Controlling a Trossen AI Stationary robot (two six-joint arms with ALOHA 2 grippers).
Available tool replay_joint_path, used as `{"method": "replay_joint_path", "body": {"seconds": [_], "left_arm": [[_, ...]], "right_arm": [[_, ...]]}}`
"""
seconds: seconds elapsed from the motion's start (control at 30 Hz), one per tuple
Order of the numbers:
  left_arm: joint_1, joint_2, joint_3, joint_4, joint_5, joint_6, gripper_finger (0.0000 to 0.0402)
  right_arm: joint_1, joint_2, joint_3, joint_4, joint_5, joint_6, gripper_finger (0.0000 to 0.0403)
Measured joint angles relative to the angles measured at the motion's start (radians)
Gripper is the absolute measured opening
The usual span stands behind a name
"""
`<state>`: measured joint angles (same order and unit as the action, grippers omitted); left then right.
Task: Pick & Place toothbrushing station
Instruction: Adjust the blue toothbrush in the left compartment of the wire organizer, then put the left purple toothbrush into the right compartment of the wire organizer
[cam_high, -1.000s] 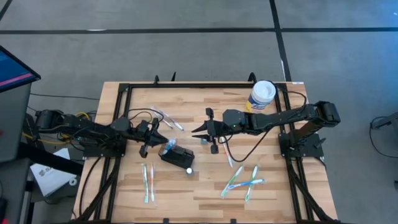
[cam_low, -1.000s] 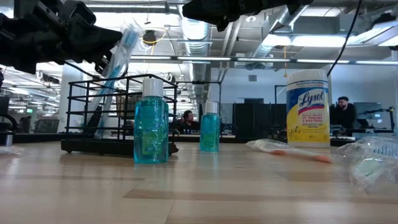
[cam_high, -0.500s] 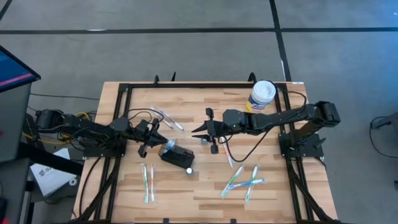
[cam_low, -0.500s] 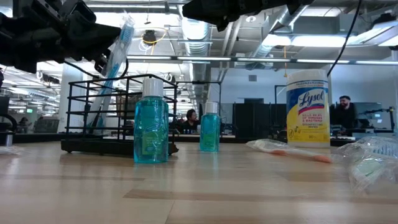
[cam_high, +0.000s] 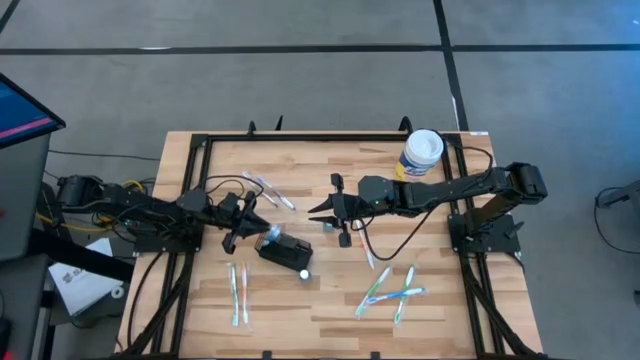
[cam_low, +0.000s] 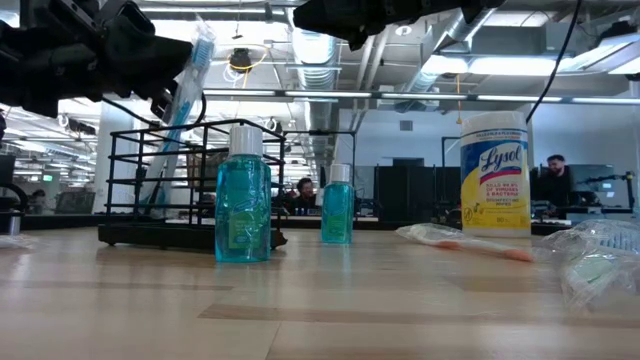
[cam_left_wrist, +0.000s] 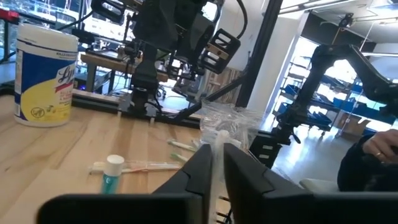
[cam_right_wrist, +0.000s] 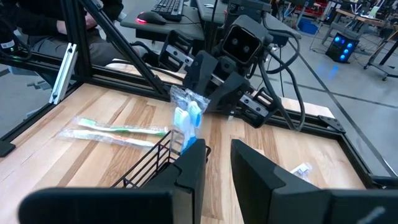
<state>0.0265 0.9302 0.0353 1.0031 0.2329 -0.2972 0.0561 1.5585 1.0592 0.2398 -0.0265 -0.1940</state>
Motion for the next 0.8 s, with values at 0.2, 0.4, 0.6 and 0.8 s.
{"method": "replay_joint_path", "body": {"seconds": [0.2,0.4,0.6,0.8], "left_arm": [[0.0,0.0,0.0,0.0,0.0,0.008,0.0108],[0.0,-0.046,0.0,0.065,0.0,0.029,0.0134],[0.001,-0.111,0.0,0.059,0.0,0.028,0.0124],[0.001,-0.144,0.001,0.027,0.013,0.028,0.0104]], "right_arm": [[0.0,0.0,0.0,0.0,0.0,0.0,0.0067],[0.0,0.0,0.0,0.0,0.0,0.0,0.0067],[0.0,0.0,0.0,0.0,0.0,0.001,0.0067],[0.0,0.0,0.0,0.0,0.0,0.002,0.0067]]}}
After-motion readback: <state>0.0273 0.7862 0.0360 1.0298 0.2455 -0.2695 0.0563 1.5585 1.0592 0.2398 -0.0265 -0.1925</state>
